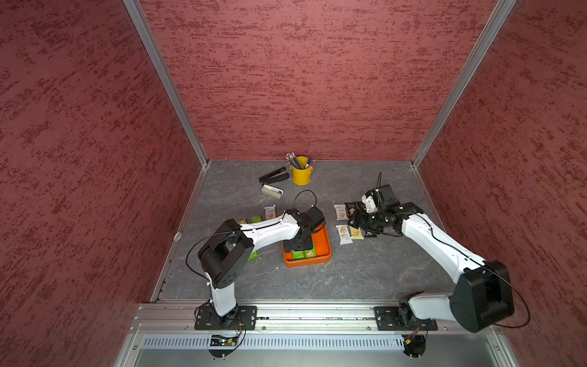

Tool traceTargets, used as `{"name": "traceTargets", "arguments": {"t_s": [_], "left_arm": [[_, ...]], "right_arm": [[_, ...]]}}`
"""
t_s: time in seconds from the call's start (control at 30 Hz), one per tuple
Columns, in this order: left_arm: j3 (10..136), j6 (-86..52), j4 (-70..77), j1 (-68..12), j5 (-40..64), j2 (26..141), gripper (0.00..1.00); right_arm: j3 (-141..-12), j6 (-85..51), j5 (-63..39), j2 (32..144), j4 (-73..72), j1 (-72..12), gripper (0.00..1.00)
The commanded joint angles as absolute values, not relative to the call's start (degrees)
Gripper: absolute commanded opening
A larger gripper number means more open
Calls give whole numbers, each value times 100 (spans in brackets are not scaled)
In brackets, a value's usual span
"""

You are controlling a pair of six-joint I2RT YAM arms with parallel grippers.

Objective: Take the cookies out of the storage box
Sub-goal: Pick up the cookie from the storage box.

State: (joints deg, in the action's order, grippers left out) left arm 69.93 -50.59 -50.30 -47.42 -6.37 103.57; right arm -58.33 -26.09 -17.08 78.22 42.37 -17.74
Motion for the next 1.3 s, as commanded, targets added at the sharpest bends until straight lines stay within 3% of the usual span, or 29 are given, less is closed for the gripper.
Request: {"name": "traceTargets", "arguments": {"t_s": [0.0,0.27,0.9,1.27], "left_arm": [[6898,-4882,-4812,-4628,-520,10423,61],[7003,-4630,-4862,-4570,-487,10620,56],[6926,-4533,-4784,-4583,-387,10808,58],[6847,-4475,-4711,-4561,-371,10771,39]], "right_arm": [[-6012,-2562,-1538,7957,4316,-1725,65],[-6185,-2633,-1525,8186,4315,-1726,64],[-6311,-2633,-1495,8314,4341,-1727,64],[-6224,-2637,-1406,8159,4444,-1723,64]]}}
